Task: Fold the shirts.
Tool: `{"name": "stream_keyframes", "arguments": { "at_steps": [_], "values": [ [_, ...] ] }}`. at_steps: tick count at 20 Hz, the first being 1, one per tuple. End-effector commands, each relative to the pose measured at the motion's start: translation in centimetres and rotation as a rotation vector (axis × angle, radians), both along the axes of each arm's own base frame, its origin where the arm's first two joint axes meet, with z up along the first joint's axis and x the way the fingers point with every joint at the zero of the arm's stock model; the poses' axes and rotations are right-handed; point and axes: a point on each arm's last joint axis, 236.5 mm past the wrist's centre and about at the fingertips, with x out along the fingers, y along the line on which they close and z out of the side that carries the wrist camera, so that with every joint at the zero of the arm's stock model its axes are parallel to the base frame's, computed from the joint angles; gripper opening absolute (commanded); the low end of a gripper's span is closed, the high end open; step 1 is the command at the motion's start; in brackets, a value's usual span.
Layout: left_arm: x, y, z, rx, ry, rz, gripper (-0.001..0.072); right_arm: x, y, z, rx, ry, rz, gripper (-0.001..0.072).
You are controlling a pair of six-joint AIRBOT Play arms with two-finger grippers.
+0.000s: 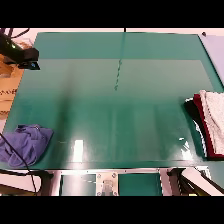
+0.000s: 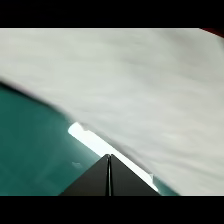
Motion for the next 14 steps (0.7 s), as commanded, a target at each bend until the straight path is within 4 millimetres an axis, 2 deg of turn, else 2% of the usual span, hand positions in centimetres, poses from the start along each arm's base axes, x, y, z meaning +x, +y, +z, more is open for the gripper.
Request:
{"name": "stream_keyframes", "arguments": {
  "at_steps": [1, 3, 4, 6, 8, 9, 11, 14],
  "values": [
    [-1.4, -0.5, 1.0, -0.012, -0.015, -0.015, 0.0021, 9.4, 9.1, 3.0, 0.002, -0.187, 0.312, 0.0012],
    [-3.7, -1.3, -0.1, -0.04, 0.022, -0.017, 0.0021, 10.3, 15.8, 1.2, 0.028, -0.141, 0.506, 0.0011],
    [-5.3, -1.7, -1.2, -0.055, 0.038, -0.013, 0.002, 9.9, 19.1, -0.1, 0.046, -0.108, 0.596, 0.0011],
    [-9.5, -2.2, -4.4, -0.068, 0.09, 0.009, 0.0021, 7.1, 25.5, -3.9, 0.093, -0.018, 0.778, 0.0011],
    [-14.6, -2.8, -8.1, -0.078, 0.151, 0.024, 0.0021, 3.1, 30.3, -7.5, 0.138, 0.067, 0.903, 0.0011],
    [-16.6, -3.0, -9.7, -0.077, 0.166, 0.022, 0.0021, 2.0, 31.9, -8.6, 0.144, 0.081, 0.937, 0.0011],
    [-19.2, -3.3, -11.5, -0.08, 0.199, 0.026, 0.0021, 1.4, 34.3, -9.6, 0.135, 0.063, 1.0, 0.0012],
    [-20.6, -3.4, -12.0, -0.083, 0.227, 0.022, 0.0022, 0.4, 36.4, -9.6, 0.133, 0.064, 1.083, 0.0012]
  ]
}}
